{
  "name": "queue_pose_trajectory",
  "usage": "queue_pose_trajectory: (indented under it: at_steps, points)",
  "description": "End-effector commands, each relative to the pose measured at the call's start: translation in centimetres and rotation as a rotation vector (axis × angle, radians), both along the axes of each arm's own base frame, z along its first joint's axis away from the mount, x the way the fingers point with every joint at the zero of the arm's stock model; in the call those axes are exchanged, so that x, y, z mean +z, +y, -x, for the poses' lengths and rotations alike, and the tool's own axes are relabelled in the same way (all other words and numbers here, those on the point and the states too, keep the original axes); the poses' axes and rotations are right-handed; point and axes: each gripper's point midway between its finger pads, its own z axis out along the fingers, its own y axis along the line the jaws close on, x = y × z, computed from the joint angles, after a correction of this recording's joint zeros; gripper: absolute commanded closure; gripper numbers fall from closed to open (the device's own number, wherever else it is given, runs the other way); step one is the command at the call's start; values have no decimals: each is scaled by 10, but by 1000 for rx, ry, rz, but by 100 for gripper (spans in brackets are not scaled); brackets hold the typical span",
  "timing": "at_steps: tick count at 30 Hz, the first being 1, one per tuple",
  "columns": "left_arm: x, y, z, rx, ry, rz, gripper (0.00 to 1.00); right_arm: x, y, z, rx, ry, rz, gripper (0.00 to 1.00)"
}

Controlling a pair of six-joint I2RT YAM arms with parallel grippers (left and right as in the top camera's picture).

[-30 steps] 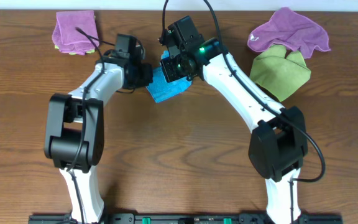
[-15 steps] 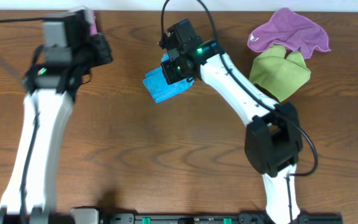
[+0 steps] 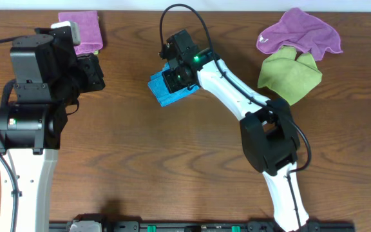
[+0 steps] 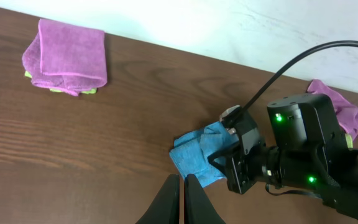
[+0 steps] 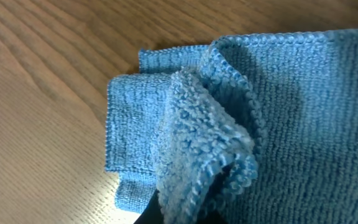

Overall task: Fold the cloth
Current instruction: 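Hand the folded blue cloth from the right gripper to the left gripper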

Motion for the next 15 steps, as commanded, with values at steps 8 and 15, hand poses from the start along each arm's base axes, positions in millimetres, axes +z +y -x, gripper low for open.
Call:
queue_pose_trajectory:
  at_steps: [8,15]
  points:
    - [4,6,-1,20,-12,-32,94,22,69,34,192,26,-210,27]
    - [-7,16,-1,58,23,-78,94,25,51,21,156,24,-202,29]
